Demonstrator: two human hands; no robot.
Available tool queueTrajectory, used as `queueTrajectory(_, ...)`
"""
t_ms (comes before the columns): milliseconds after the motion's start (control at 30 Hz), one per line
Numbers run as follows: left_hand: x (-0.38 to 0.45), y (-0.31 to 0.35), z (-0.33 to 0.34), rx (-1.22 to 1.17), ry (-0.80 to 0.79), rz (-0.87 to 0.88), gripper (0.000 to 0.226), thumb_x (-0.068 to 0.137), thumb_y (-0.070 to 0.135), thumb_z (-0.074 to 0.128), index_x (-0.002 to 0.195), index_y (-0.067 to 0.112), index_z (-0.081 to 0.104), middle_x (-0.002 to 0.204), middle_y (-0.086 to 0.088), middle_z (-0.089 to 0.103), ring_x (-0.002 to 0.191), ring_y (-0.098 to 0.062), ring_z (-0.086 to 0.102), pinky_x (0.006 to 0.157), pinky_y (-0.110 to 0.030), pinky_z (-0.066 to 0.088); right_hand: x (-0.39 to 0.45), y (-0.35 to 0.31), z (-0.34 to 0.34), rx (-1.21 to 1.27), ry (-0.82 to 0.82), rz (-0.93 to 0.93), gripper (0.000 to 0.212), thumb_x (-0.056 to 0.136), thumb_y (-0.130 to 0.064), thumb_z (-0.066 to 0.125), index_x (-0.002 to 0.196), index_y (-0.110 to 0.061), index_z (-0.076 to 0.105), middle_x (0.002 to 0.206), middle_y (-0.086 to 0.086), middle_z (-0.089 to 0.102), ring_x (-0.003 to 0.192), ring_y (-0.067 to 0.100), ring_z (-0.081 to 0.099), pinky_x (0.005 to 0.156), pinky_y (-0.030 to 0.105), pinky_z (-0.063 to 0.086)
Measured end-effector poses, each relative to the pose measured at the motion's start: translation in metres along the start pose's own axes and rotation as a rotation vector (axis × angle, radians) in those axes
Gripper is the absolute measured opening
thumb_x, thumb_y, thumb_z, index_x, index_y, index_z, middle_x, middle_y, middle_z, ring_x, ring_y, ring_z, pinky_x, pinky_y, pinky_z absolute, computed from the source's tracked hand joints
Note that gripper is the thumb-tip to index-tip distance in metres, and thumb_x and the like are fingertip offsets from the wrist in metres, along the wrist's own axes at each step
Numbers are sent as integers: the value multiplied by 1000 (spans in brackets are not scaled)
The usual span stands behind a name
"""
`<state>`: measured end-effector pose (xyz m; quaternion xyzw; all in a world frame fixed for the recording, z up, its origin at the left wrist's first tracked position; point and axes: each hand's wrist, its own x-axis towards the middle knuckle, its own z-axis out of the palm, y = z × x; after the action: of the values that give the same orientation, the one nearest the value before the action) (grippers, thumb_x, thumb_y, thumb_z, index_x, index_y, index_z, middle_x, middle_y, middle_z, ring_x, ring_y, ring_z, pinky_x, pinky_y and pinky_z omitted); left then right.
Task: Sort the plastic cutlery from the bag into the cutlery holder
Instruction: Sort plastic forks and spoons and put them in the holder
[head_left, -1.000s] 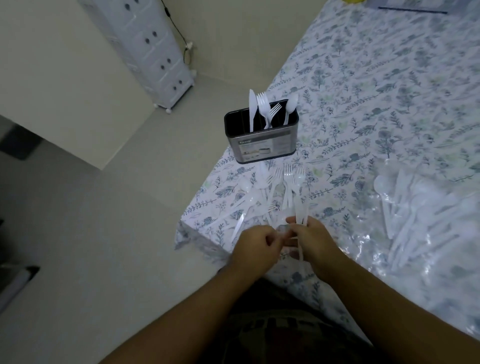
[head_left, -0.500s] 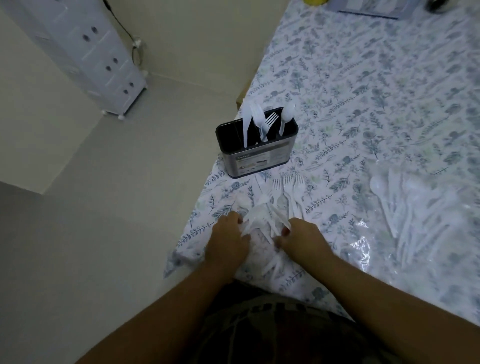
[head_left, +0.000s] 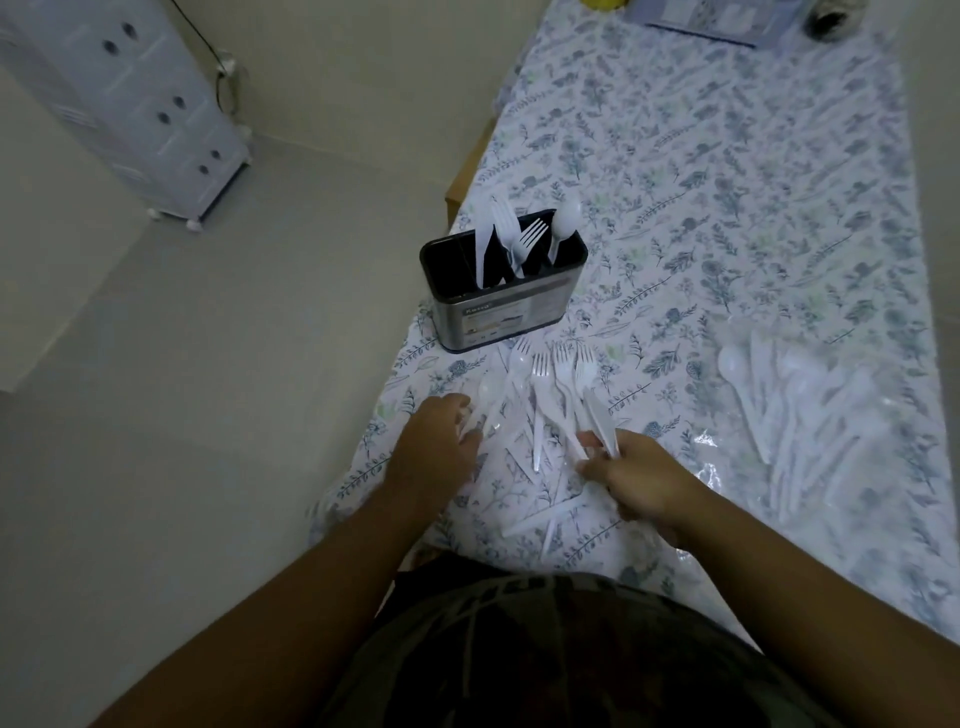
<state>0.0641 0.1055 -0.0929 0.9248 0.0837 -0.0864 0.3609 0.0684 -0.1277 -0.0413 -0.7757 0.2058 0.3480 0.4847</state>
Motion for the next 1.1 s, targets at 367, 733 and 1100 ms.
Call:
queueTrajectory(367, -40, 3, 9, 244, 19, 0, 20, 91, 33, 60, 107, 22, 56, 100, 6, 50, 93, -13, 48, 81, -33, 47, 1, 2, 0, 121, -14, 32, 36, 103, -41, 51, 78, -14, 52, 59, 1, 47, 48, 16, 41, 46, 26, 38)
queueTrajectory(733, -53, 10, 7, 271, -64, -185, 5, 95, 30, 57, 96, 25, 56, 97, 5, 56, 95, -17, 54, 82, -37, 50, 3, 18, 0, 448, -127, 68, 17, 100, -11, 50, 112, -14, 60, 66, 2, 53, 51, 13, 40, 45, 26, 33)
queueTrajectory(1100, -77, 50, 16, -136, -17, -272, 15, 91, 30, 69, 87, 18, 61, 77, 7, 60, 70, -4, 56, 57, -20, 39, -7, 20, 18, 591, -148, 136, 26, 95, -14, 69, 116, 1, 70, 67, 4, 52, 53, 12, 43, 48, 26, 40)
